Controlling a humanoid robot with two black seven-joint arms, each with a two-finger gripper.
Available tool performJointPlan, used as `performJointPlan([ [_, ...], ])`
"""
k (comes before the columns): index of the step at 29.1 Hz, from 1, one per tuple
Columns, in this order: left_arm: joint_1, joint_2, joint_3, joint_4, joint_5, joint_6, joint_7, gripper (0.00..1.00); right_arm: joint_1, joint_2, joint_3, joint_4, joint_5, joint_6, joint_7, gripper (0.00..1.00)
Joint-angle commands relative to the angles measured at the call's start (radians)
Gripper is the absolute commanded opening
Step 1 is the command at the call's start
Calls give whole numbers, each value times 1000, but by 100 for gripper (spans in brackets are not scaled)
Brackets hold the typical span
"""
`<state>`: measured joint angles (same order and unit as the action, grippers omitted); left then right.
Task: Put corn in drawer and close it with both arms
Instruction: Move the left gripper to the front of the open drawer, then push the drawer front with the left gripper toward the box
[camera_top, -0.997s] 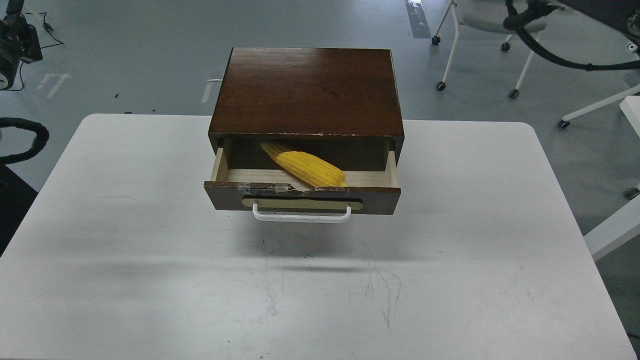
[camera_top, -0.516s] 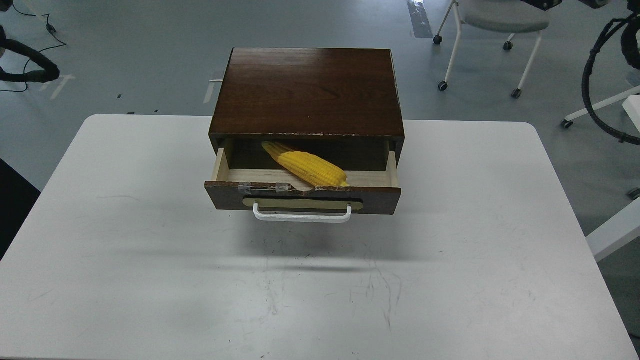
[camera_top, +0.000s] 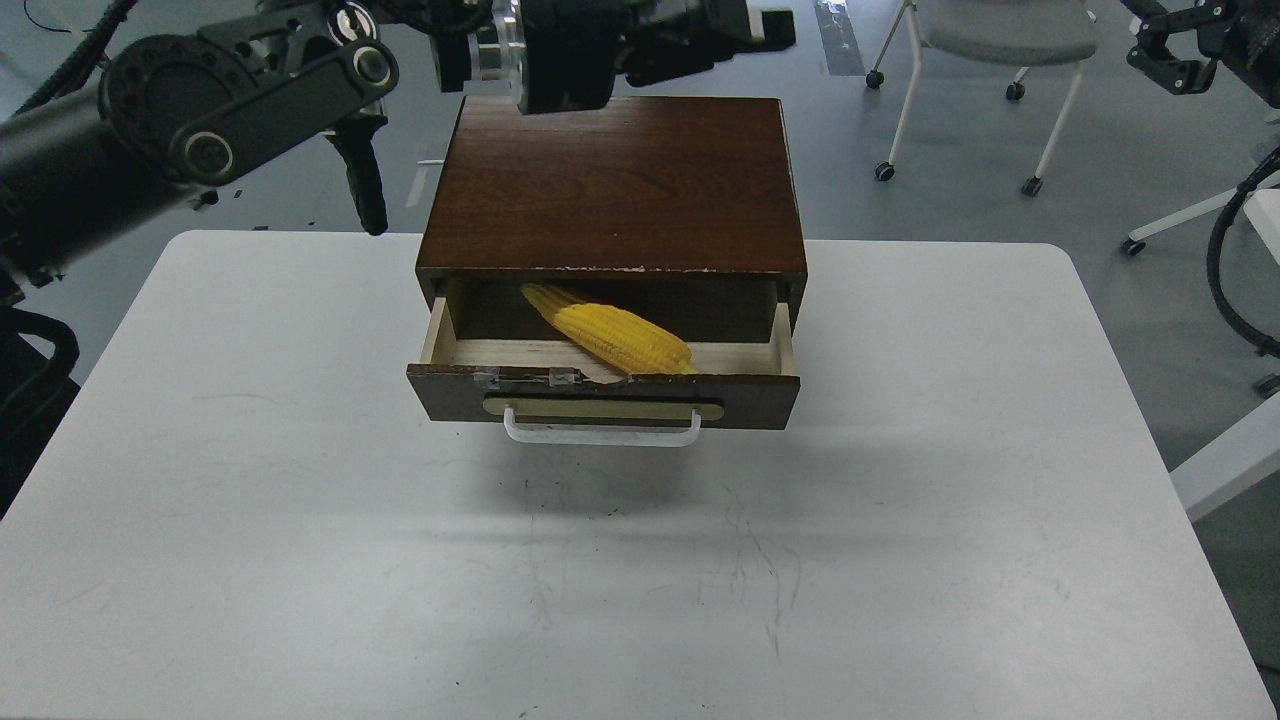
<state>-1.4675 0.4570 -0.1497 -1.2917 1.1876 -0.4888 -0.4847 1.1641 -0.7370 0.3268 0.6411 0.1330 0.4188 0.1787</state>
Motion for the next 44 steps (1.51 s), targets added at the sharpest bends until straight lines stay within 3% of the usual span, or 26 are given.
performJointPlan([
  [1,58,120,-8,-277,249,0,-4,0,-29,-1,0,-3,62,3,1,100],
  [5,90,164,-4,-397,467,0,-4,0,-84,8,3,-6,241,3,5,100],
  [11,114,167,12,-393,719,0,-4,0,-222,41,116,-52,468,57,16,100],
  [15,165,183,30,-394,817,0,-4,0,-343,200,222,-128,473,70,56,100],
  [21,165,193,70,-394,862,0,-4,0,-357,318,241,-293,473,70,73,100],
  [24,170,190,88,-385,986,0,-4,0,-368,321,239,-319,473,70,74,100],
  [31,176,184,183,-370,994,0,-4,0,-383,306,238,-324,473,70,73,100],
  [44,184,187,185,-278,994,0,-4,0,-391,304,227,-324,470,70,73,100],
])
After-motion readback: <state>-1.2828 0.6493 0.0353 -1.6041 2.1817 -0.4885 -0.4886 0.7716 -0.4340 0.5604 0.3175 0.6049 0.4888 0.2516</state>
